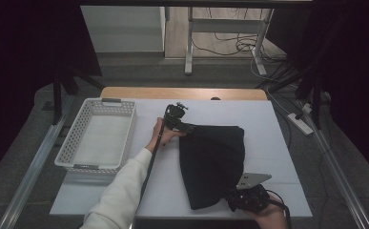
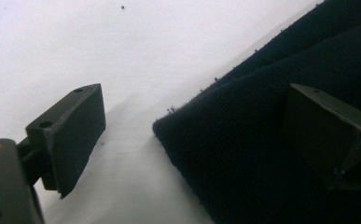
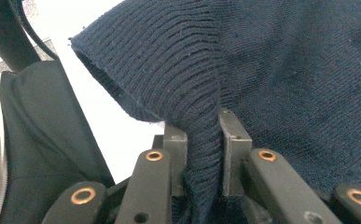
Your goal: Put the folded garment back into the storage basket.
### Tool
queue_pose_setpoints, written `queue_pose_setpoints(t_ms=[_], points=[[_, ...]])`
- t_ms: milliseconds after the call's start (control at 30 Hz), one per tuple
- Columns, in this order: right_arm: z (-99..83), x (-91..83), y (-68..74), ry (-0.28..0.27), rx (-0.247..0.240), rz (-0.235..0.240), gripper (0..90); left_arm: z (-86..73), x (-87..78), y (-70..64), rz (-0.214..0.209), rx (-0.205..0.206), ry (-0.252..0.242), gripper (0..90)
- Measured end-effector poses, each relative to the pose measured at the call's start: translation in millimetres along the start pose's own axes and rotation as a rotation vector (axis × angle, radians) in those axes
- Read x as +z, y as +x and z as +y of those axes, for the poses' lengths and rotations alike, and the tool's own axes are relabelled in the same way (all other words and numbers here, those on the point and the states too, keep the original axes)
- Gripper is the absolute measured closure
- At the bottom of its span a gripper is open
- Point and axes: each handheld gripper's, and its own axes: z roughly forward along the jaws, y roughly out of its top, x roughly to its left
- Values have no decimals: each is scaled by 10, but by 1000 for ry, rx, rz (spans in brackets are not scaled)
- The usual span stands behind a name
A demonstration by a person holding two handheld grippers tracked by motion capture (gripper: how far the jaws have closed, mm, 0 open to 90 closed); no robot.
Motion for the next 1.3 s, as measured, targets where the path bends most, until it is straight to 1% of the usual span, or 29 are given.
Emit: queue_pose_setpoints(t_ms=[133, 167, 200, 333, 433, 500, 533, 567, 633, 700, 733, 767, 867, 933, 1000, 1033, 1167, 1300], points=[[0, 0, 2, 1, -3, -2, 762, 0, 47, -42, -45, 19, 42, 91], [1, 0, 4, 2, -3, -3, 762, 3, 59, -67, -49, 33, 56, 96], [2, -2, 7, 5, -4, -5, 762, 7, 62, -82, -48, 37, 60, 75], [2, -2, 10, 6, -5, -7, 762, 15, 68, -144, -53, 44, 69, 91], [0, 1, 7, 7, -5, -6, 762, 19, 68, -198, -53, 73, 78, 111], [-1, 2, 8, 8, -5, -7, 762, 15, 56, -210, -67, 84, 73, 167], [-1, 3, 8, 9, -6, -7, 762, 12, 45, -220, -86, 87, 68, 205], [-1, 4, 8, 9, -6, -7, 762, 9, 39, -230, -103, 94, 67, 260], [-2, 7, 6, 9, -5, -5, 762, 4, 32, -271, -154, 120, 69, 377], [-2, 8, 5, 9, -4, -5, 762, 0, 37, -301, -212, 136, 72, 530], [-2, 8, 5, 10, -5, -5, 762, -3, 39, -308, -231, 140, 74, 594], [-2, 8, 5, 10, -5, -5, 762, -4, 40, -319, -238, 146, 72, 622], [-3, 7, 6, 10, -6, -7, 762, -5, 14, -326, -239, 165, 66, 670], [-1, -2, 4, 5, -6, -10, 762, -6, -18, -334, -238, 173, 50, 682], [4, -18, 1, -9, -1, -13, 763, 4, -84, -338, -243, 173, 17, 687], [9, -36, 0, -22, 4, -16, 764, 9, -112, -340, -244, 172, 4, 689], [29, -93, -6, -65, 13, -27, 765, 36, -292, -361, -244, 168, -80, 695], [68, -155, -6, -117, 17, -45, 766, 47, -426, -390, -244, 167, -133, 697]])
